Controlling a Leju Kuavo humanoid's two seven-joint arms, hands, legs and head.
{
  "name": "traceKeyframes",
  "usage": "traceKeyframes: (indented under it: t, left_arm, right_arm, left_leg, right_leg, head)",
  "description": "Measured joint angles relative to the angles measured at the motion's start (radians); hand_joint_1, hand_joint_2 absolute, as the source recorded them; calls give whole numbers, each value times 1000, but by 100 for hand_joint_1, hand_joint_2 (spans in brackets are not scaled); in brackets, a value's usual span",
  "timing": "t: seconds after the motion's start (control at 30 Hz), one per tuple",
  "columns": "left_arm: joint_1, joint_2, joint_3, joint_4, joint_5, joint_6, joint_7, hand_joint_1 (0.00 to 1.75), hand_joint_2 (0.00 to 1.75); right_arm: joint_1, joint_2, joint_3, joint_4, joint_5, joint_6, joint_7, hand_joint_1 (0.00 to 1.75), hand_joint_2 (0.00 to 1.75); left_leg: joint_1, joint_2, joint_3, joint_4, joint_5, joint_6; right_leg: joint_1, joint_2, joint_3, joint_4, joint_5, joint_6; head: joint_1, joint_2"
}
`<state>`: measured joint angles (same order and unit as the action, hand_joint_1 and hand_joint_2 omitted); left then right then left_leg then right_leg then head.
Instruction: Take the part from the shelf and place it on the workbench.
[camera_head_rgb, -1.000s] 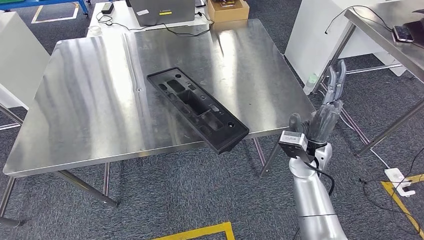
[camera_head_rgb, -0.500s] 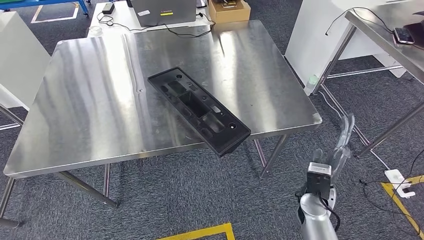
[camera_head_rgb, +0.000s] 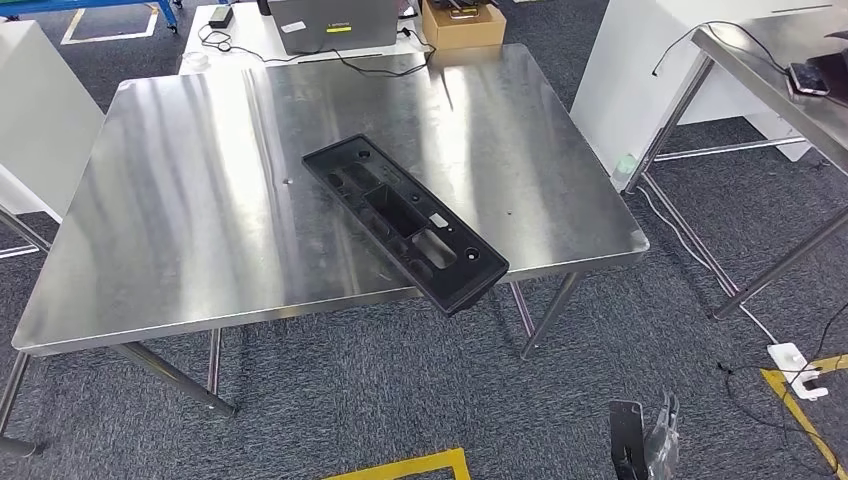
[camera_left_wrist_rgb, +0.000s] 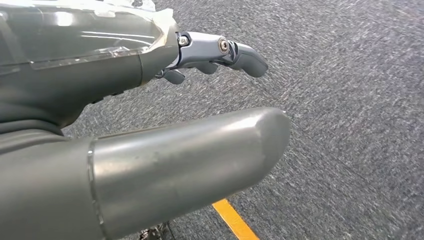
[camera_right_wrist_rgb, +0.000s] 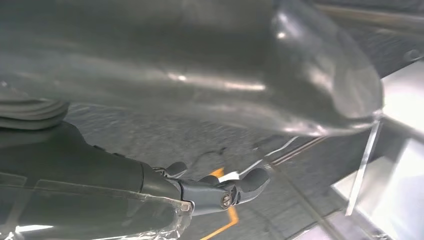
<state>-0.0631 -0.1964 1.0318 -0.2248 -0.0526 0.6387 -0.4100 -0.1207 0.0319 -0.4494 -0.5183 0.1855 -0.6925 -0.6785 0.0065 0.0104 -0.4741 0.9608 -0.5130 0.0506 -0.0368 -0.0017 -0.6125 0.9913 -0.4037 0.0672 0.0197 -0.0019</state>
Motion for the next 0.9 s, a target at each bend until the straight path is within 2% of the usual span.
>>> traceKeyframes:
  t: [0.03,0.1,0.13,0.17,0.2,0.23,0.27,0.3,0.33,0.37,0.4,0.47,0.5,0.53,0.6,0.63,0.67,0.7,0.73,0.83,0.87,0.9]
  left_arm:
    - [0,-2,2,0,-1,0,5,0,0]
    - [0,-5,5,0,-7,1,23,0,0]
    - [0,-6,6,0,-12,4,38,0,0]
    - [0,-8,7,0,-17,7,53,0,0]
    - [0,-11,7,0,-21,13,68,0,0]
    - [0,-13,7,0,-26,19,83,0,0]
    - [1,-16,7,0,-32,24,97,0,0]
    - [1,-18,7,0,-41,29,113,0,0]
    - [1,-19,6,0,-50,32,128,0,0]
    - [0,-19,6,0,-59,34,141,0,0]
    - [-1,-19,5,0,-67,35,152,0,0]
    - [-1,-19,3,1,-79,35,168,0,0]
    - [-1,-19,2,1,-85,34,176,0,0]
    - [-1,-18,0,1,-93,33,182,0,0]
    - [-1,-18,-4,1,-105,31,191,0,0]
    - [0,-18,-7,1,-109,30,195,0,0]
    - [1,-17,-10,1,-112,29,197,0,0]
    - [2,-17,-13,1,-114,29,200,0,0]
    - [4,-17,-16,1,-118,28,201,0,0]
    - [2,-15,-23,0,-128,24,203,0,0]
    - [2,-13,-25,0,-130,22,203,0,0]
    - [1,-12,-26,0,-131,20,204,0,0]
  right_arm:
    - [-1,0,-17,17,11,-1,1,0,0]
    - [-1,-4,-56,57,61,-1,12,0,0]
    - [0,-6,-80,78,105,-2,30,0,0]
    - [3,-7,-105,99,153,-2,55,0,0]
    - [5,-6,-127,119,201,-2,90,0,0]
    - [7,-4,-145,139,246,0,131,0,0]
    - [8,-2,-156,159,285,4,178,0,0]
    - [7,2,-162,180,324,12,236,0,0]
    - [7,6,-162,199,361,23,298,0,0]
    - [9,11,-158,216,397,36,363,0,0]
    - [11,16,-154,231,427,49,423,0,0]
    - [17,26,-140,253,475,71,514,0,0]
    - [19,31,-130,261,500,82,549,0,0]
    - [21,36,-117,268,529,92,581,0,0]
    - [26,43,-85,279,589,105,631,0,0]
    - [29,44,-68,283,613,107,646,0,0]
    - [31,46,-52,287,633,108,656,0,0]
    - [33,47,-36,290,649,108,664,0,0]
    - [35,49,-22,293,662,108,671,0,0]
    - [38,56,11,298,681,108,683,0,0]
    - [38,57,19,299,684,107,684,0,0]
    - [38,59,25,299,685,107,686,0,0]
  left_leg:
    - [4,2,7,-10,10,6]
    - [7,5,13,-18,18,11]
    - [7,6,12,-17,18,11]
    - [7,5,10,-16,17,10]
    - [8,5,9,-14,16,8]
    - [10,4,8,-11,14,4]
    - [13,3,8,-5,10,-2]
    - [14,3,6,-1,5,-10]
    - [14,2,3,5,1,-19]
    - [13,1,0,13,-4,-27]
    - [11,-1,-4,19,-8,-34]
    - [14,-3,-10,32,-17,-44]
    - [17,-3,-16,44,-30,-47]
    - [20,-3,-29,72,-56,-50]
    - [20,-4,-76,182,-137,-51]
    - [20,-4,-104,248,-173,-50]
    - [19,-4,-122,295,-191,-47]
    - [17,-4,-123,311,-189,-42]
    - [15,-4,-104,285,-167,-34]
    - [-2,-8,11,89,-86,3]
    - [-9,-9,33,50,-73,11]
    - [-14,-8,39,34,-69,14]
  right_leg:
    - [4,0,-12,29,-19,-4]
    - [6,1,-64,151,-81,-17]
    - [6,1,-91,216,-106,-19]
    - [6,1,-106,258,-120,-17]
    - [4,1,-100,259,-116,-10]
    - [2,1,-73,216,-98,-1]
    - [-2,-1,-29,141,-75,9]
    - [-2,0,13,79,-57,13]
    - [1,1,41,36,-43,14]
    - [3,3,53,17,-43,8]
    - [6,6,51,25,-46,-1]
    - [2,8,42,26,-53,-18]
    - [1,8,37,29,-52,-27]
    - [2,8,32,29,-48,-36]
    - [9,7,18,29,-39,-51]
    - [14,6,10,29,-35,-58]
    - [19,6,2,29,-30,-63]
    - [24,6,-5,29,-24,-67]
    - [30,6,-11,29,-18,-69]
    - [38,9,-22,28,1,-66]
    - [37,9,-22,26,7,-61]
    - [35,8,-22,24,14,-55]
  head:
    - [2,0]
    - [5,0]
    - [6,0]
    - [6,0]
    - [6,0]
    - [6,0]
    - [6,0]
    - [7,0]
    - [8,0]
    - [8,0]
    - [7,0]
    - [4,0]
    - [2,0]
    - [0,0]
    - [-2,0]
    - [-3,0]
    - [-3,0]
    - [-3,0]
    - [-3,0]
    - [-1,0]
    - [0,0]
    - [1,0]
